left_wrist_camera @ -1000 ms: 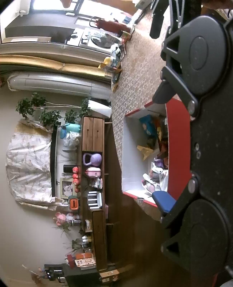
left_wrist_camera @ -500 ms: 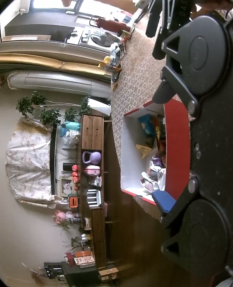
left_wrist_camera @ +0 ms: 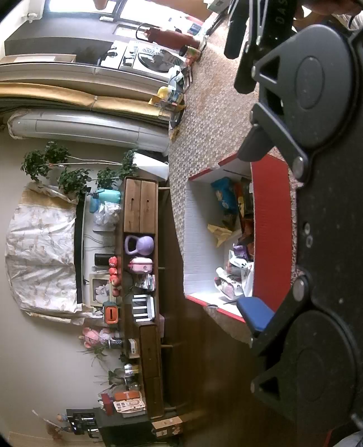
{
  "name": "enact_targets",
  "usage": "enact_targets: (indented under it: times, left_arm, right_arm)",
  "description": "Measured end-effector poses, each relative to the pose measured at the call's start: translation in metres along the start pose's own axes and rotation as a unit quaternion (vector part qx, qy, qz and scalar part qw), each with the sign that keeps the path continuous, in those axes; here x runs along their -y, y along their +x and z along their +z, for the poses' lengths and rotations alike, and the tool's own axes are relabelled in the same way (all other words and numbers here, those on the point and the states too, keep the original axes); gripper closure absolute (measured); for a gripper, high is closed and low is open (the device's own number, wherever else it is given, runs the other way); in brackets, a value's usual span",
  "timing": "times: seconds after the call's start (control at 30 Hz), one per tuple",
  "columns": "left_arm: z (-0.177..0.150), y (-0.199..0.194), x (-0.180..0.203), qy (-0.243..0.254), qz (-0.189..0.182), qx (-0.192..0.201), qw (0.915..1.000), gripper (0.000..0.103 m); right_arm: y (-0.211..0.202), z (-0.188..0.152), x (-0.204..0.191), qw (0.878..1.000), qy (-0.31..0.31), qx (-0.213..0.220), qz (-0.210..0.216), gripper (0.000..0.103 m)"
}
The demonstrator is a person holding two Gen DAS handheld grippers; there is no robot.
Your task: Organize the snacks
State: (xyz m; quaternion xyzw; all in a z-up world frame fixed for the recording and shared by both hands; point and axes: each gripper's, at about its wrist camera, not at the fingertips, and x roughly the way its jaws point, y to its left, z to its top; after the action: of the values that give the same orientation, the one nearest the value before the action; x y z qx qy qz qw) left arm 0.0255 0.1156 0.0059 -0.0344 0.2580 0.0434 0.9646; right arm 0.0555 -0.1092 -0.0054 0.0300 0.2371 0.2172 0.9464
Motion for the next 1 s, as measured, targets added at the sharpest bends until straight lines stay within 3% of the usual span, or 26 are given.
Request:
enact_targets:
  times: [1.0]
  left_arm:
    - [0.012, -0.005, 0.006, 0.012, 0.021, -0.015, 0.9996, 0.000]
  right_arm:
    - [0.007, 0.008, 0.001, 1.000, 0.002, -0.009, -0.004, 0.018]
